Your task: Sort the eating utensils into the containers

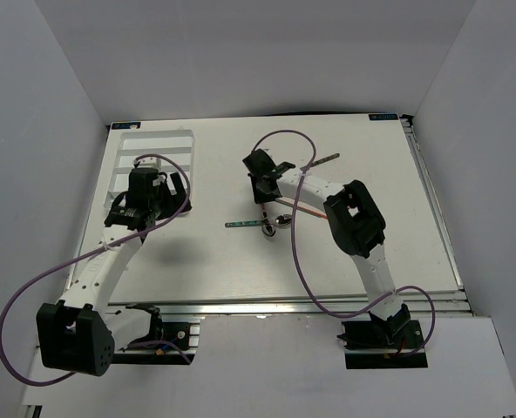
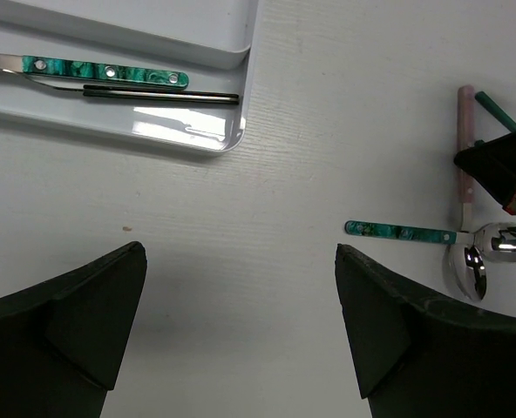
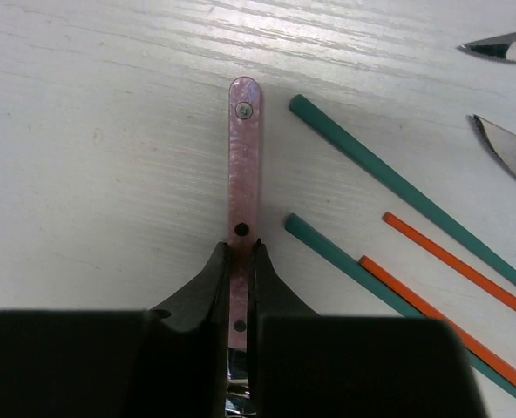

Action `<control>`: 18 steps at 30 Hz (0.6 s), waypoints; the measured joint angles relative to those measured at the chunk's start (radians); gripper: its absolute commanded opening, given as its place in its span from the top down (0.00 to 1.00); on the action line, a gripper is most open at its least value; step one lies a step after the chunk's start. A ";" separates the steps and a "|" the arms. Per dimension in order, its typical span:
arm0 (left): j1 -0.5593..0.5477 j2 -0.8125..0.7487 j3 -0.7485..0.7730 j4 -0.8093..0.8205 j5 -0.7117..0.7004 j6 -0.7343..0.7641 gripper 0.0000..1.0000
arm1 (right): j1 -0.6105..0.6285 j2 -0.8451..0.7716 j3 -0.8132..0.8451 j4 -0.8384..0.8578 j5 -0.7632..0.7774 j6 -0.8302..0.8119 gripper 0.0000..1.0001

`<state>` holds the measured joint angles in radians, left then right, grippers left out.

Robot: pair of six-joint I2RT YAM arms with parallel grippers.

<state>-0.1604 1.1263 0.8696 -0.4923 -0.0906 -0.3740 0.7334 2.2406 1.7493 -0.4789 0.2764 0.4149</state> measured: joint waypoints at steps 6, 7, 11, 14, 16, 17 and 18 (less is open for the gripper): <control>0.000 -0.025 -0.011 0.042 0.148 -0.003 0.02 | 0.008 -0.135 -0.217 0.226 -0.051 -0.076 1.00; 0.000 -0.037 -0.016 0.055 0.177 -0.005 0.02 | 0.009 -0.183 -0.281 0.289 -0.063 -0.097 1.00; 0.000 -0.115 -0.037 0.123 0.293 -0.021 0.02 | 0.012 -0.364 -0.488 0.553 -0.108 -0.177 1.00; 0.000 -0.162 -0.045 0.180 0.358 -0.043 0.02 | 0.013 -0.449 -0.570 0.746 -0.140 -0.228 1.00; 0.000 -0.174 -0.047 0.222 0.403 -0.060 0.02 | 0.013 -0.472 -0.587 0.843 -0.159 -0.250 1.00; -0.001 -0.176 -0.050 0.248 0.423 -0.070 0.02 | 0.013 -0.481 -0.597 0.897 -0.171 -0.261 1.00; -0.001 -0.175 -0.054 0.269 0.438 -0.080 0.02 | 0.013 -0.489 -0.610 0.949 -0.177 -0.267 1.00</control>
<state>-0.1612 0.9508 0.8154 -0.2234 0.3473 -0.4545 0.7467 1.7519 1.1389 0.4698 0.0998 0.1478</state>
